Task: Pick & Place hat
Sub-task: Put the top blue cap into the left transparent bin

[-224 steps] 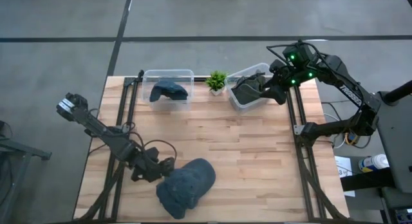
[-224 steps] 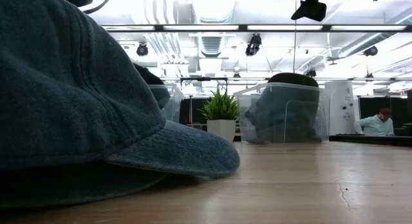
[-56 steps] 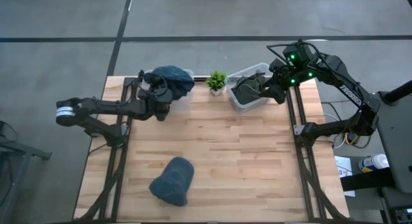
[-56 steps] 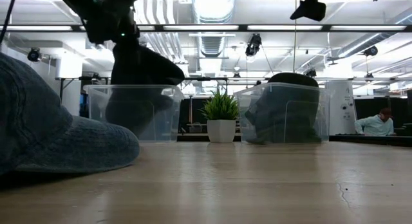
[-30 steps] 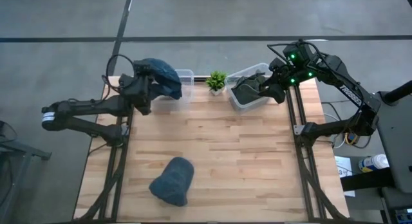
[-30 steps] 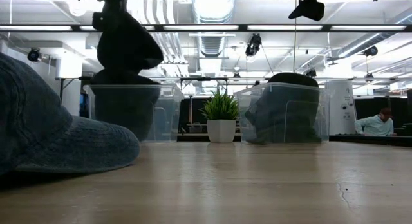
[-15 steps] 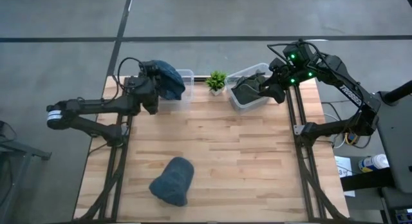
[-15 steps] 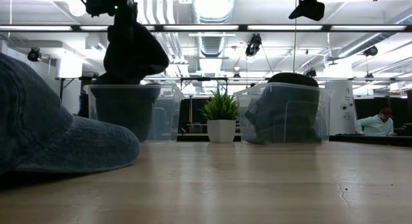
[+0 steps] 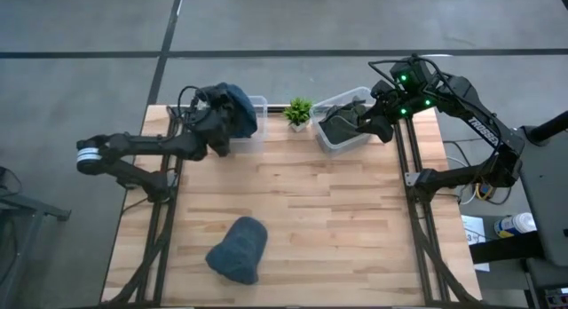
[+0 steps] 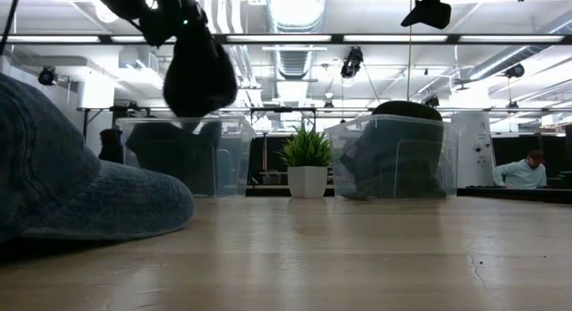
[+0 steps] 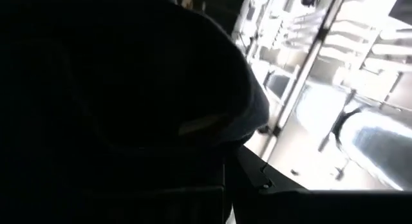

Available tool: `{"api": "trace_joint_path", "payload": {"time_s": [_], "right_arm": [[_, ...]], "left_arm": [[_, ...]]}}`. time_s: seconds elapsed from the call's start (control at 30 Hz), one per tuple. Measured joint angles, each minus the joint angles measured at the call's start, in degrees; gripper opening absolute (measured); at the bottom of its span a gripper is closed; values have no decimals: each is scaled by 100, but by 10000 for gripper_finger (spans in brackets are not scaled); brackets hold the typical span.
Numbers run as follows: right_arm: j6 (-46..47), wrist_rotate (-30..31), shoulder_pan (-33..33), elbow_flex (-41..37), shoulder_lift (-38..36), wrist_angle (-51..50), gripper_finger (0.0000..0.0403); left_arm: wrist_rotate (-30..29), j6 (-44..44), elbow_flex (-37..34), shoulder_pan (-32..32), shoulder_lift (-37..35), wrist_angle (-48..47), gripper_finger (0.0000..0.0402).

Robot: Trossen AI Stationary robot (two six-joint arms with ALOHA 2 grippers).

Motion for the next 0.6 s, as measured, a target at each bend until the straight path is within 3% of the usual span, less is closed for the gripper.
{"api": "trace_joint_path", "payload": {"time_s": [0.1, 0.23, 0.33, 0.6], "right_arm": [[-18, 0, 0, 0, -1, 0, 286], [-25, -1, 0, 0, -1, 0, 286], [-40, 0, 0, 0, 0, 0, 286], [8, 0, 2, -4, 0, 0, 286]], "left_arm": [[631, 952, -1, 125, 16, 1078, 0], [1679, 2859, 33, 329, 15, 2520, 0], [1875, 3845, 49, 351, -17, 2948, 0], [1842, 3395, -142, 351, 127, 2501, 0]]}}
